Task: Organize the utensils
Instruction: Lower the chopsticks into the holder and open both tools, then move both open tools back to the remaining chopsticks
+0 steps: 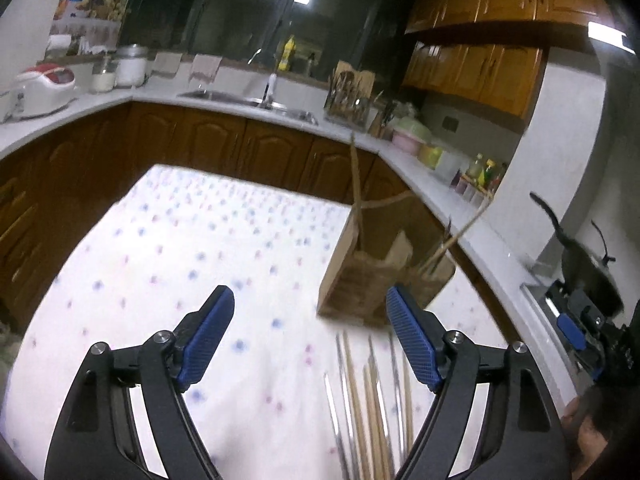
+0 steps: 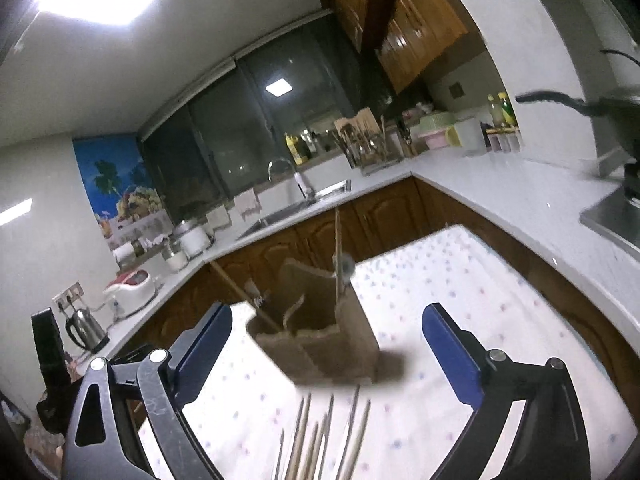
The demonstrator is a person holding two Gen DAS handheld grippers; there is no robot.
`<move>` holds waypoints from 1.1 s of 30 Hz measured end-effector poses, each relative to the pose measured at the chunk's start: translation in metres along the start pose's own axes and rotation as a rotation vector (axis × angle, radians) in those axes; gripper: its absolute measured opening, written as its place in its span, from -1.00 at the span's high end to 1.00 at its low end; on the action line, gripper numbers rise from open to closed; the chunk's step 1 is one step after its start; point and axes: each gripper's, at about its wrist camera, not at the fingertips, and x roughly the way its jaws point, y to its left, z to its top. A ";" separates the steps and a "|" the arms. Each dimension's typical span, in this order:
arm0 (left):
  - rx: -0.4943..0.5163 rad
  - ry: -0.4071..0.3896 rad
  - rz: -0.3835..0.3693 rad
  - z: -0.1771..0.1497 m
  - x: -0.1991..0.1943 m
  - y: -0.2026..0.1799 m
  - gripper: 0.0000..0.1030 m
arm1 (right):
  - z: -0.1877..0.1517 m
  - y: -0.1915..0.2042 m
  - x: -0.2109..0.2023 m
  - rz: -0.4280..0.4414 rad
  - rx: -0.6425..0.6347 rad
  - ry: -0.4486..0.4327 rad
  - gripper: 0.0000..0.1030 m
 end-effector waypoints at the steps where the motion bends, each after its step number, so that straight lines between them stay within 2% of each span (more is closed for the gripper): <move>1: -0.004 0.011 0.003 -0.005 0.000 0.002 -0.56 | -0.006 0.000 -0.001 -0.002 -0.002 0.012 -0.89; 7: -0.034 0.083 0.024 -0.040 0.005 0.013 -0.56 | -0.040 -0.006 -0.007 -0.024 0.003 0.087 -0.89; 13: -0.042 0.137 0.029 -0.060 0.012 0.016 -0.56 | -0.061 -0.010 -0.007 -0.039 0.007 0.132 -0.89; 29: -0.005 0.216 0.048 -0.069 0.032 0.005 -0.56 | -0.075 -0.014 0.017 -0.072 -0.002 0.227 -0.87; 33: 0.006 0.238 0.051 -0.069 0.039 0.002 -0.56 | -0.075 -0.015 0.028 -0.078 -0.009 0.255 -0.75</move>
